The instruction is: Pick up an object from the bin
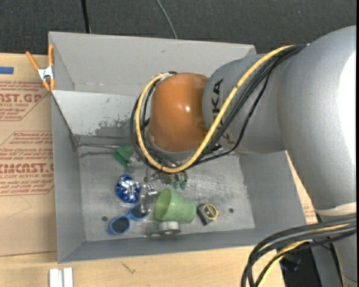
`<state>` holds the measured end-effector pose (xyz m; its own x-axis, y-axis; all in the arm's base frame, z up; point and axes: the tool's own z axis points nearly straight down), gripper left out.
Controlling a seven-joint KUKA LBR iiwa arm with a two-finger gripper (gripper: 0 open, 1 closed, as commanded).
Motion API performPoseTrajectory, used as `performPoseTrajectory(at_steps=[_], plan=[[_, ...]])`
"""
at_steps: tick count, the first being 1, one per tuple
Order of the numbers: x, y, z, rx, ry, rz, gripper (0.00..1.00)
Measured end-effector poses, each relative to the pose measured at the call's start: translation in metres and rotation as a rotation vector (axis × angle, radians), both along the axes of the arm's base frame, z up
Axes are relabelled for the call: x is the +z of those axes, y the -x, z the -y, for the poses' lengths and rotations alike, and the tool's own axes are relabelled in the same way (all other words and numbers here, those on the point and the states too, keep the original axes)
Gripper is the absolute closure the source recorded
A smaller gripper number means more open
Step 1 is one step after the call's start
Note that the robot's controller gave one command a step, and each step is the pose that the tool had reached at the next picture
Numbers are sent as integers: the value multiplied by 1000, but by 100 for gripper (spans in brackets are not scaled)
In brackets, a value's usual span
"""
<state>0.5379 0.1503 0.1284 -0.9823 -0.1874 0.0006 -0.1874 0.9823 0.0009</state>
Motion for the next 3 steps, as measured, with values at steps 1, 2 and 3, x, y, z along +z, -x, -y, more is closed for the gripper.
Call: performPoseTrajectory(at_steps=[1,2,3], plan=[[-7,16,8,-185,0,-1,0],[1,25,13,-412,1,0,0],[-55,52,10,-576,-5,12,0]])
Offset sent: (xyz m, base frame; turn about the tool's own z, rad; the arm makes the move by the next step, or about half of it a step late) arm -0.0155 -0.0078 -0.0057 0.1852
